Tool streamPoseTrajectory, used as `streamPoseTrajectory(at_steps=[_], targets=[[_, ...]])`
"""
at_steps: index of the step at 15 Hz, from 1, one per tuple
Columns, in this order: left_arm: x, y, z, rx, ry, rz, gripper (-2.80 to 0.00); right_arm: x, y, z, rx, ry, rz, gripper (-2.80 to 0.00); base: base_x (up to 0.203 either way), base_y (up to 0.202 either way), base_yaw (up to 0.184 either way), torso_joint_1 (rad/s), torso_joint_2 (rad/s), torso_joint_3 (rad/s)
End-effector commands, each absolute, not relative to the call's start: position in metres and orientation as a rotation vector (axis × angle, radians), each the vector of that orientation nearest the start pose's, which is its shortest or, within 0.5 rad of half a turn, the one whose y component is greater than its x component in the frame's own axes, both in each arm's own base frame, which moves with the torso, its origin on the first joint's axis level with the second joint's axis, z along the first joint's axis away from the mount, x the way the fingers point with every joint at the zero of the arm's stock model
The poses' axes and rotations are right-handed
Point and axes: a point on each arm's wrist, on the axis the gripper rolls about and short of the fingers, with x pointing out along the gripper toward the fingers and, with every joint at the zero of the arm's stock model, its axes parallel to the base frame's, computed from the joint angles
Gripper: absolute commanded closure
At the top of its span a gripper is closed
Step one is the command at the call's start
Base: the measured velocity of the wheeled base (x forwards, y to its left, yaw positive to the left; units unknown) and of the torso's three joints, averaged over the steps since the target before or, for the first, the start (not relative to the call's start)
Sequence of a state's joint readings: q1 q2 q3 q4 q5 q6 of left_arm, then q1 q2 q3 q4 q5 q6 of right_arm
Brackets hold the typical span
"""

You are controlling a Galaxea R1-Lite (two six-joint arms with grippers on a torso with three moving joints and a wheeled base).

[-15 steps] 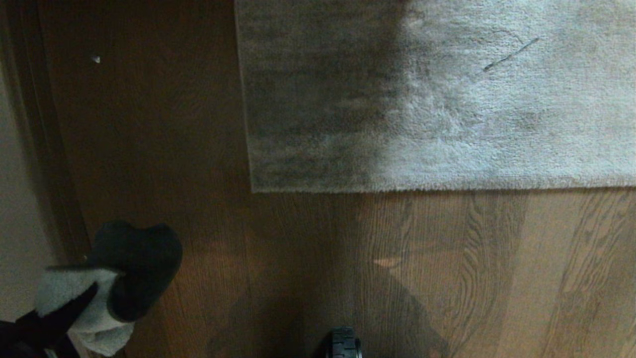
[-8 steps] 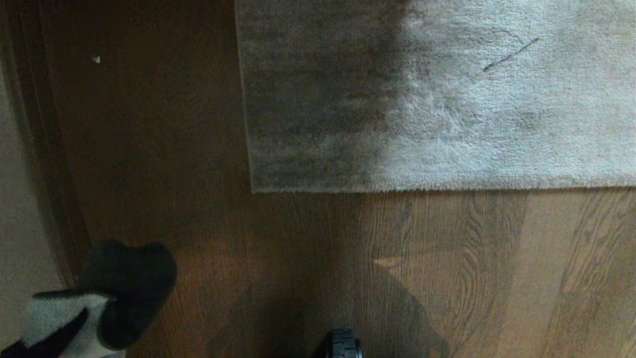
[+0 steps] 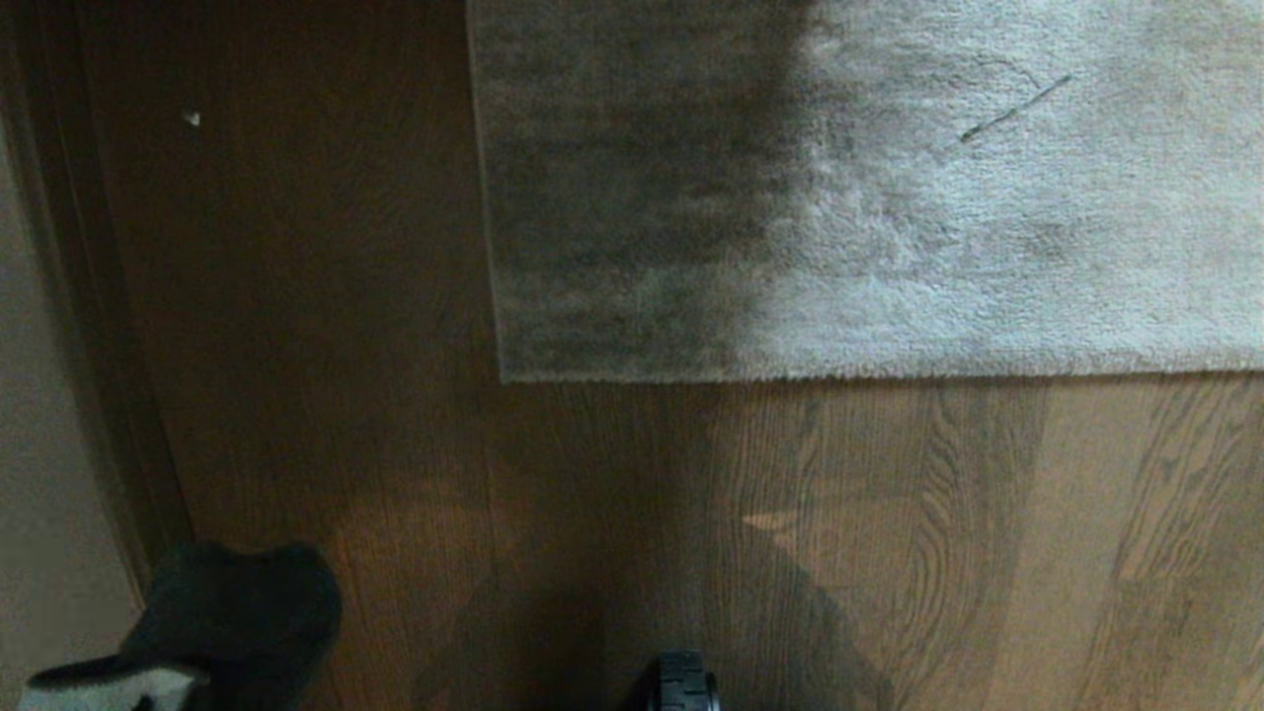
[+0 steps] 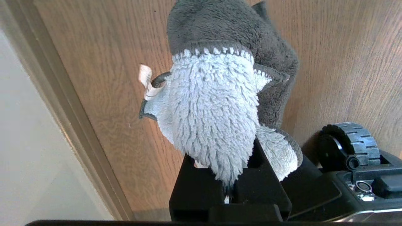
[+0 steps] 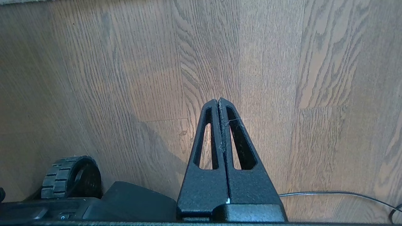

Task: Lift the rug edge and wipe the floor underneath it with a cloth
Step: Lift up the carpet

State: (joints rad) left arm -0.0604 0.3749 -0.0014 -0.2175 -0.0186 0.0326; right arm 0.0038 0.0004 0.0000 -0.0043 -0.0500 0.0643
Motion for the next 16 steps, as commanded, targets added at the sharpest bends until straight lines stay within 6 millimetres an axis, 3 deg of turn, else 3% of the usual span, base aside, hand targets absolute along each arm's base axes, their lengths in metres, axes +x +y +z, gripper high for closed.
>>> streamPoseTrajectory(at_steps=[1, 16], targets=[[0.003, 0.000, 0.097, 0.034, 0.101, -0.074, 0.00, -0.023, -0.001, 0.076, 0.065, -0.006, -0.046, 0.00, 0.000, 0.000, 0.000, 0.000, 0.00, 0.000], [-0.016, 0.000, 0.079, 0.030, 0.074, -0.018, 0.00, -0.023, -0.001, 0.076, 0.065, -0.006, -0.046, 0.00, 0.000, 0.000, 0.000, 0.000, 0.00, 0.000]])
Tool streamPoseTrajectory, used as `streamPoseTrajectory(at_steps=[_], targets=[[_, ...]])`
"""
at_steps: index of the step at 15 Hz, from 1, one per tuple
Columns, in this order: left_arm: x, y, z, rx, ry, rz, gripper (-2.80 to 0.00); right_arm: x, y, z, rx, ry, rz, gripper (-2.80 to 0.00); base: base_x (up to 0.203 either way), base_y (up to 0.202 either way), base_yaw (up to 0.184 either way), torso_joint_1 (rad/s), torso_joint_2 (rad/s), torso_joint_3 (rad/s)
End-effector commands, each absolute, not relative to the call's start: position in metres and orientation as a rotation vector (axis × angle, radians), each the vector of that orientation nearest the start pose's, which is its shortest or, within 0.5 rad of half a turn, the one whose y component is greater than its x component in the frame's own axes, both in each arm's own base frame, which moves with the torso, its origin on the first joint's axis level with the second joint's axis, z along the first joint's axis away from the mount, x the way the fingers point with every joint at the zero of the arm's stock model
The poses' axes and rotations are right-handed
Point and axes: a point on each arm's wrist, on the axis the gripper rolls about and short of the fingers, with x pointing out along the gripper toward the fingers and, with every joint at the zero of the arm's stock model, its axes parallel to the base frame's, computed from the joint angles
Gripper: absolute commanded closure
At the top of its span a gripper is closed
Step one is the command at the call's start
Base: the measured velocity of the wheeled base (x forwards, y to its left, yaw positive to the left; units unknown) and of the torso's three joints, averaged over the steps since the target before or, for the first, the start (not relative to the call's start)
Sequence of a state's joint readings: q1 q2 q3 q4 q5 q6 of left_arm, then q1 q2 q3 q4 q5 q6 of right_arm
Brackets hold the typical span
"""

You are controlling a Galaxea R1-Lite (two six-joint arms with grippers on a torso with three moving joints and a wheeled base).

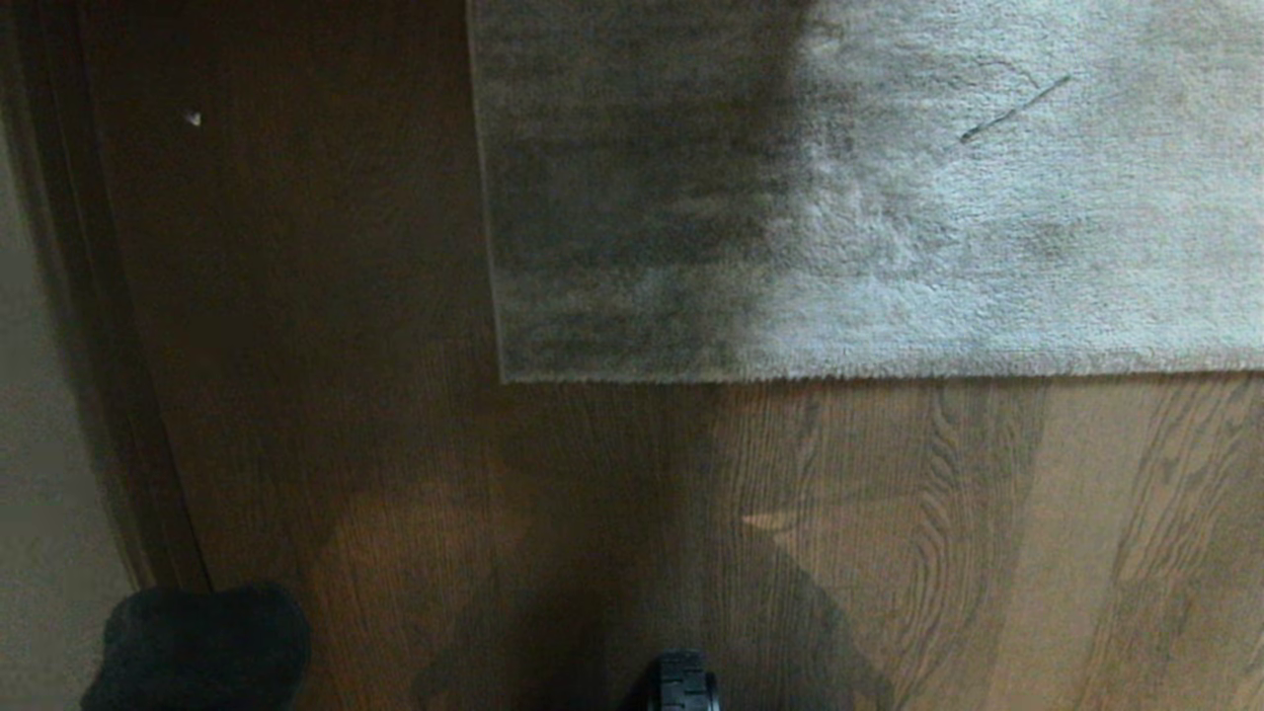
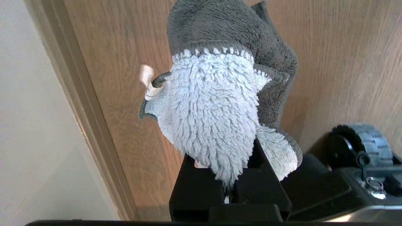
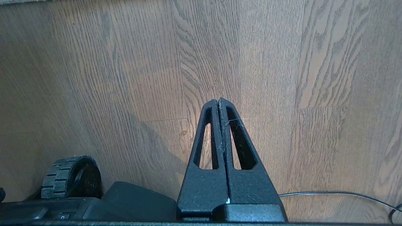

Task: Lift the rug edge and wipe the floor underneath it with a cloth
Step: Lift up the carpet

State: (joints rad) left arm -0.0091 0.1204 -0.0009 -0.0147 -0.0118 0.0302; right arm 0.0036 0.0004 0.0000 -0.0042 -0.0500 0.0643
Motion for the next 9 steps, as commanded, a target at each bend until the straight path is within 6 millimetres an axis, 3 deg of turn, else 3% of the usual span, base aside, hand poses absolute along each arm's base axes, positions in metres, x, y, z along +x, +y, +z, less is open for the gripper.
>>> streamPoseTrajectory(at_steps=[1, 9], targets=[[-0.0167, -0.0001, 0.0788, 0.030, 0.062, -0.018, 0.00, -0.0228, -0.0012, 0.0760, 0.065, -0.006, -0.046, 0.00, 0.000, 0.000, 0.000, 0.000, 0.00, 0.000], [-0.0229, -0.0001, 0.0768, 0.029, -0.013, -0.015, 0.00, -0.0228, -0.0012, 0.0760, 0.065, -0.006, -0.047, 0.00, 0.000, 0.000, 0.000, 0.000, 0.00, 0.000]])
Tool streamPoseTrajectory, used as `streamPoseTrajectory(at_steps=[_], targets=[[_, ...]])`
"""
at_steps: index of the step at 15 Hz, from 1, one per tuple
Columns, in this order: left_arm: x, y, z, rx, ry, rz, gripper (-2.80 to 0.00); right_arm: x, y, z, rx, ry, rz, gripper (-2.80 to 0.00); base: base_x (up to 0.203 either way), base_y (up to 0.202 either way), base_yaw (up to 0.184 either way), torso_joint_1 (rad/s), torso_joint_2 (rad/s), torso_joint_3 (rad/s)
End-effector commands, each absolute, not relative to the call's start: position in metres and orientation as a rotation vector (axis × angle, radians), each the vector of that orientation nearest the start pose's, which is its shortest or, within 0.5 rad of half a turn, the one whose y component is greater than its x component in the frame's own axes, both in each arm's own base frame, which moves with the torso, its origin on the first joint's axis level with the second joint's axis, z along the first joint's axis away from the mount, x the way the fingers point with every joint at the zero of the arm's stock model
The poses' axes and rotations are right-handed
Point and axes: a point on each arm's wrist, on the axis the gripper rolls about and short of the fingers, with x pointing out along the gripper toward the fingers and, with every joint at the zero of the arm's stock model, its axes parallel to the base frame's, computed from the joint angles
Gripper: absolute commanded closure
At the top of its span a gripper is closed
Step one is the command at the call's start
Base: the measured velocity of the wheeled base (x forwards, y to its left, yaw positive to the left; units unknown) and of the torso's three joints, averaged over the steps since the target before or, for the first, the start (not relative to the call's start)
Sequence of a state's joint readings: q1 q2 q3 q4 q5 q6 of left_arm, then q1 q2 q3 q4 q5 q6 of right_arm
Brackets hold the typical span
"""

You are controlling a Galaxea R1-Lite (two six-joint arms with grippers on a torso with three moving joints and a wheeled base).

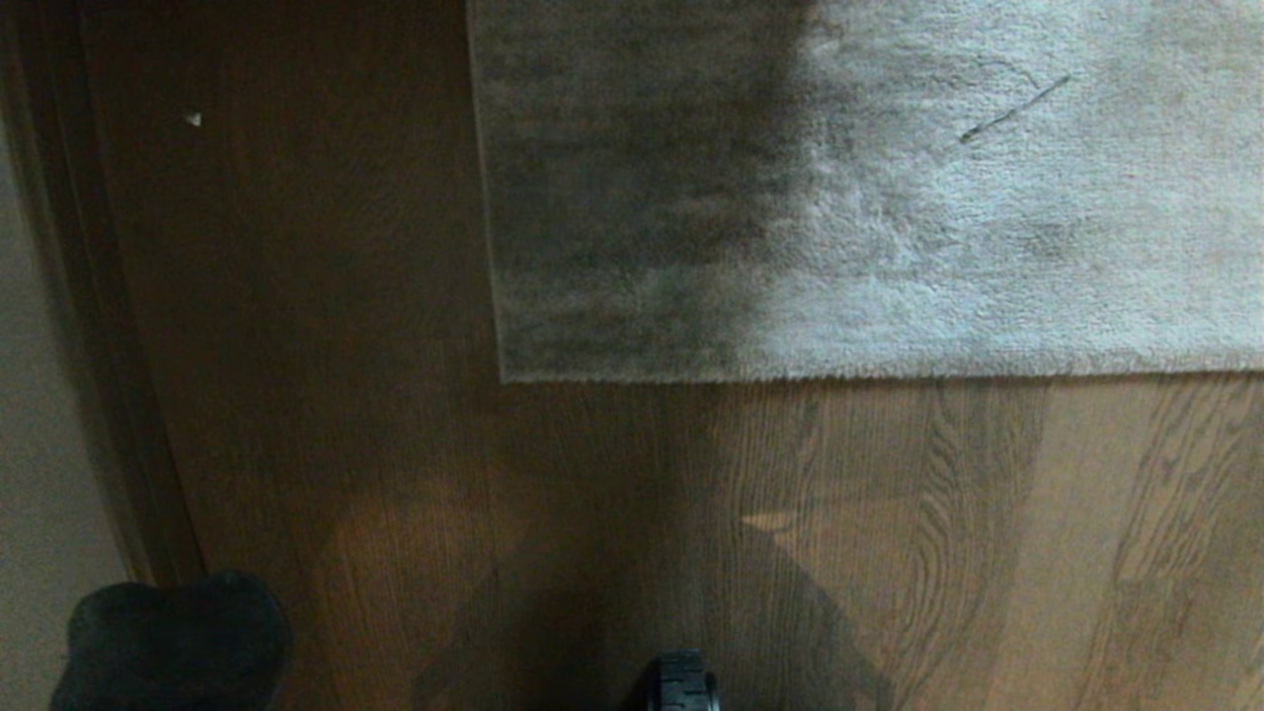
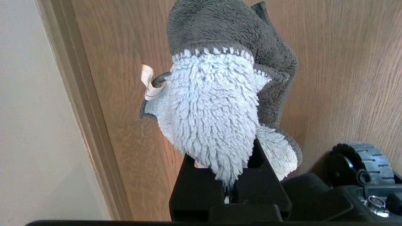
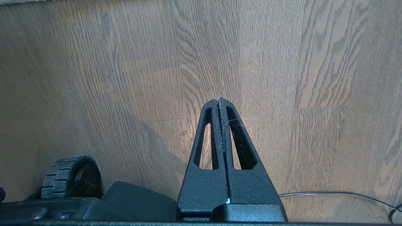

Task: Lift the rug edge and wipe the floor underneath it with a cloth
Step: Lift up the carpet

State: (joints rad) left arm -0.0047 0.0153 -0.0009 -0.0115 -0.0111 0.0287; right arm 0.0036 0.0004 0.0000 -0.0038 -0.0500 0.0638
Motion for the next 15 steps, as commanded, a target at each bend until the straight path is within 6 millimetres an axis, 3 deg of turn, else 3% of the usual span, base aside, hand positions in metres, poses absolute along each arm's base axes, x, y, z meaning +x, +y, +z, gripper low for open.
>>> streamPoseTrajectory(at_steps=[1, 15], targets=[[-0.0229, -0.0001, 0.0767, 0.029, -0.012, -0.015, 0.00, -0.0228, -0.0012, 0.0760, 0.065, -0.006, -0.046, 0.00, 0.000, 0.000, 0.000, 0.000, 0.00, 0.000], [-0.0228, -0.0001, 0.0766, 0.028, -0.011, -0.015, 0.00, -0.0228, -0.0012, 0.0760, 0.065, -0.006, -0.046, 0.00, 0.000, 0.000, 0.000, 0.000, 0.00, 0.000]])
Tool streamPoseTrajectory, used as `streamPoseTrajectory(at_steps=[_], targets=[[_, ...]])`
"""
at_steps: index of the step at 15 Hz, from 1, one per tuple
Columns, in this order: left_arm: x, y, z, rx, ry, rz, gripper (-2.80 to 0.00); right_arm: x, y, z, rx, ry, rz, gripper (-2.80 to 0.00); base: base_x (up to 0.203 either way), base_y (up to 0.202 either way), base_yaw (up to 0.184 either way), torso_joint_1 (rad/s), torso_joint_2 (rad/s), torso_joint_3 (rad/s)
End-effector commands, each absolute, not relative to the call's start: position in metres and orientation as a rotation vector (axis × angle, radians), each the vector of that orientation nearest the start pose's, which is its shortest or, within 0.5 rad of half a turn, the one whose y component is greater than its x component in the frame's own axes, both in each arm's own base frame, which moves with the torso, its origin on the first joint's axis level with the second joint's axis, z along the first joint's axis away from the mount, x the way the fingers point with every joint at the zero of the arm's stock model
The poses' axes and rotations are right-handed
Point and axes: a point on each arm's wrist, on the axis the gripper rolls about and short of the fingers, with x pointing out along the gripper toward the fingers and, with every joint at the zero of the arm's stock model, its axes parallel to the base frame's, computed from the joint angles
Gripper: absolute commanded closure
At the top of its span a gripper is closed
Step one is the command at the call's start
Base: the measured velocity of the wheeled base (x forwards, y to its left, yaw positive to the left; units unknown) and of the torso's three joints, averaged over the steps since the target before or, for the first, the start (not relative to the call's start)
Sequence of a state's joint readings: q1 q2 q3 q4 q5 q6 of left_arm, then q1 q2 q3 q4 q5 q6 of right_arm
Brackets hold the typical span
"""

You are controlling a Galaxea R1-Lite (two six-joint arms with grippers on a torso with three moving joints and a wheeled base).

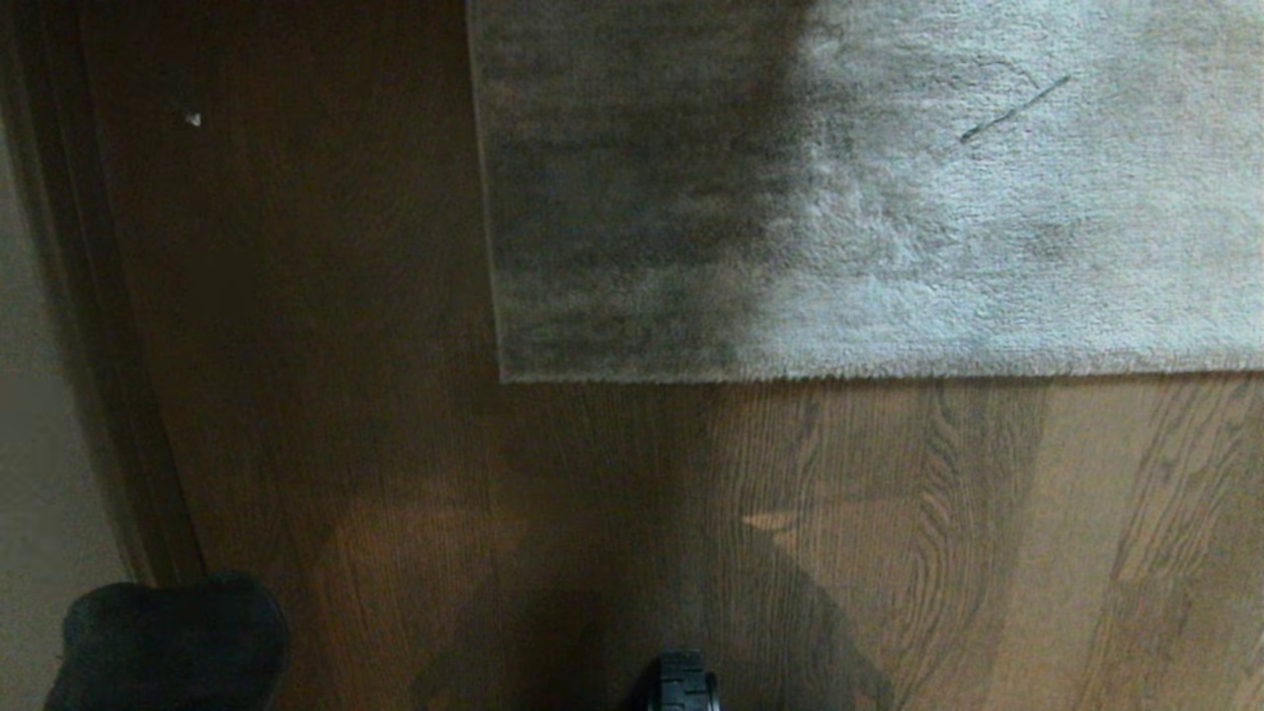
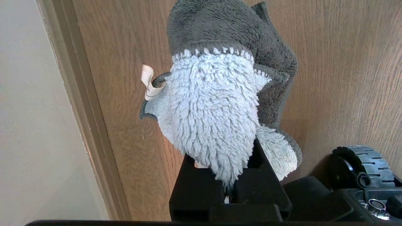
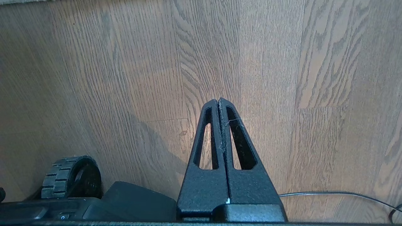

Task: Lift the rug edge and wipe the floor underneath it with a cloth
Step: Lift up the carpet

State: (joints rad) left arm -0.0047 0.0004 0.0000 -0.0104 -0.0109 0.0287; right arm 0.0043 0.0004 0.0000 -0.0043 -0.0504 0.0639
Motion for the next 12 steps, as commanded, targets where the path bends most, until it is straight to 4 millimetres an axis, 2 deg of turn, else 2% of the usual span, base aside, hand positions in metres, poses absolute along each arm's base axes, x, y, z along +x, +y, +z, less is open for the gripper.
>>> streamPoseTrajectory(at_steps=[1, 12], targets=[[-0.0229, -0.0001, 0.0768, 0.028, -0.012, -0.015, 0.00, -0.0228, -0.0012, 0.0760, 0.065, -0.006, -0.046, 0.00, 0.000, 0.000, 0.000, 0.000, 0.00, 0.000], [-0.0228, -0.0001, 0.0766, 0.028, -0.011, -0.015, 0.00, -0.0228, -0.0012, 0.0760, 0.065, -0.006, -0.047, 0.00, 0.000, 0.000, 0.000, 0.000, 0.00, 0.000]])
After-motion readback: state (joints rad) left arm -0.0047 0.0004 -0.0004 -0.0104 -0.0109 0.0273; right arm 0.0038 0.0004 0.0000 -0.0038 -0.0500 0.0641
